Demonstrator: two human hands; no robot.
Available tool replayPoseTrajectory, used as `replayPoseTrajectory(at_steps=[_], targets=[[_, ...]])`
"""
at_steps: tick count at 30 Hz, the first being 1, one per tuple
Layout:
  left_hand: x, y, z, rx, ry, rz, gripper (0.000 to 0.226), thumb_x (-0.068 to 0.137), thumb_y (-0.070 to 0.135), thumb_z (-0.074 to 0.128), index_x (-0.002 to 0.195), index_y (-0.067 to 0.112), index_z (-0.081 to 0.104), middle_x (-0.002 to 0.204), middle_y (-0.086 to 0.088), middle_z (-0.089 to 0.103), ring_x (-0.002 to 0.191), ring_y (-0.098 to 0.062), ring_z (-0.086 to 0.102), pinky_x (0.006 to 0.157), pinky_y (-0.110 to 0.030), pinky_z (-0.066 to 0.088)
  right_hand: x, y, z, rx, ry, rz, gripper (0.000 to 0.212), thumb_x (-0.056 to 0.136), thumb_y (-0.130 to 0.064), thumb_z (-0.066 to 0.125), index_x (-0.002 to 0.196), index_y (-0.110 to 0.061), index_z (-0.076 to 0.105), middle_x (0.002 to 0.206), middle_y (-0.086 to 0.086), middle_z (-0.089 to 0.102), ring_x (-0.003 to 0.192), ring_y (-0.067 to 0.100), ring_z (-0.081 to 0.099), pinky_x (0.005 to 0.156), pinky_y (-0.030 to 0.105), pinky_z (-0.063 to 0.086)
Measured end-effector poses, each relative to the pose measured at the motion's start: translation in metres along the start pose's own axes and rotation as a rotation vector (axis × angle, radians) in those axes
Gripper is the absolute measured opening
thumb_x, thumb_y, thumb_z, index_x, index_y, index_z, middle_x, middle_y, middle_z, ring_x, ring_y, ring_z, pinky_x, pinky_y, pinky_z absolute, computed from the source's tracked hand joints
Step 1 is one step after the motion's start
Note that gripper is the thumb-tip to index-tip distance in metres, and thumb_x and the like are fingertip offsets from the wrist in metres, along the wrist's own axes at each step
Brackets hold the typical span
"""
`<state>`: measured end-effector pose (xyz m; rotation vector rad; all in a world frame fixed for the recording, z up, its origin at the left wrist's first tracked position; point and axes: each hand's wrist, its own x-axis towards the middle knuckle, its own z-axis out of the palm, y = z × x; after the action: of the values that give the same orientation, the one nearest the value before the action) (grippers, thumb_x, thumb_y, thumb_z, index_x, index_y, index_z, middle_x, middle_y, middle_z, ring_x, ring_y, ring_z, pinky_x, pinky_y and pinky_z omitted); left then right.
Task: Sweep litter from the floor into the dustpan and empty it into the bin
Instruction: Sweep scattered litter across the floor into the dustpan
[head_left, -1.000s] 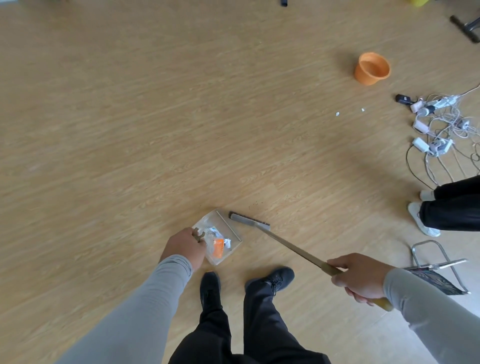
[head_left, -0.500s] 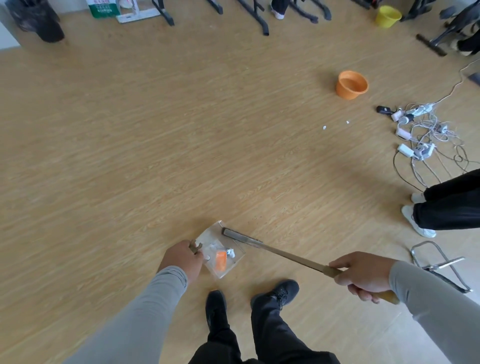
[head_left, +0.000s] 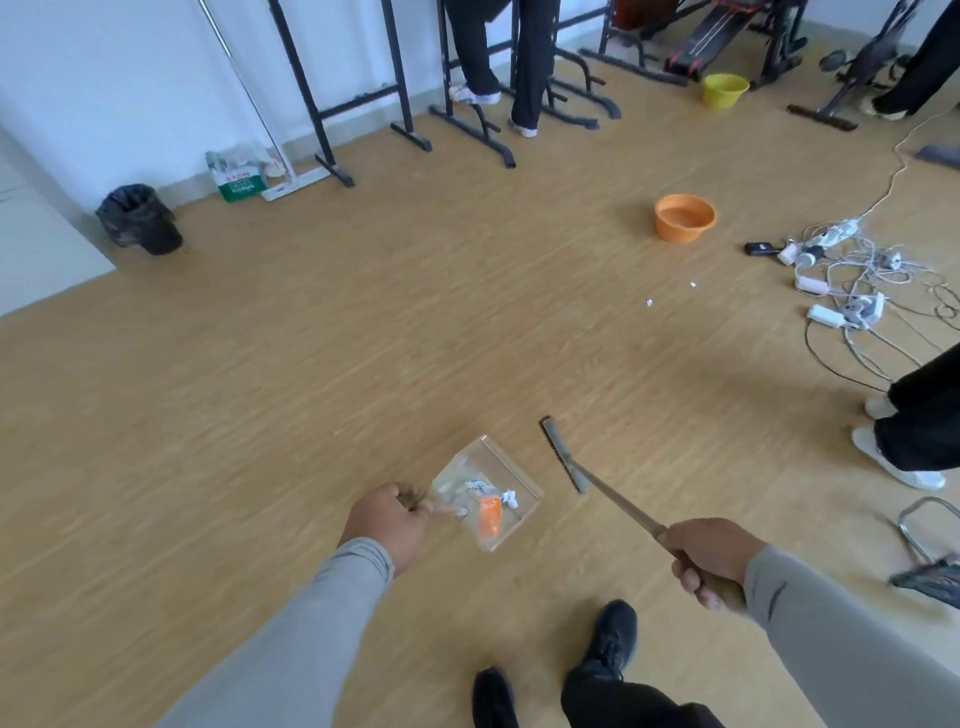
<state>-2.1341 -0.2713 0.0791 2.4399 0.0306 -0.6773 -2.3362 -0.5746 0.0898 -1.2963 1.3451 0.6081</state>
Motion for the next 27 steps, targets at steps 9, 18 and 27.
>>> replayPoseTrajectory(at_steps=[9,18,27], targets=[[0.017,0.077,0.021,0.038,0.025,0.054,0.008,0.091,0.032,0.068,0.095,0.029,0.062,0.095,0.008,0.064,0.080,-0.018,0.062,0.073,-0.025,0.045,0.022,-0.006,-0.082,0.034,0.030,0.028,0.019,0.101,-0.020,0.051,0.091,-0.004,0.055,0.057,0.007,0.051,0.040,0.015,0.041,0.037,0.019,0.033],[0.037,0.190,0.077,0.068,0.048,0.095,0.014,0.092,0.026,0.069,0.095,0.019,0.056,0.096,0.000,0.059,0.085,-0.023,0.054,0.081,-0.028,0.041,0.048,-0.015,-0.189,0.119,0.048,0.055,0.020,0.100,-0.021,0.051,0.087,-0.006,0.054,0.054,0.005,0.051,0.039,0.015,0.042,0.038,0.019,0.034],[0.075,0.271,0.117,0.028,0.018,0.043,0.026,0.085,0.035,0.071,0.094,0.010,0.074,0.087,-0.006,0.075,0.076,-0.031,0.068,0.069,-0.034,0.051,0.073,-0.031,-0.268,0.162,0.135,0.051,0.020,0.098,-0.019,0.052,0.092,-0.001,0.059,0.050,0.007,0.052,0.036,0.017,0.042,0.039,0.020,0.034]])
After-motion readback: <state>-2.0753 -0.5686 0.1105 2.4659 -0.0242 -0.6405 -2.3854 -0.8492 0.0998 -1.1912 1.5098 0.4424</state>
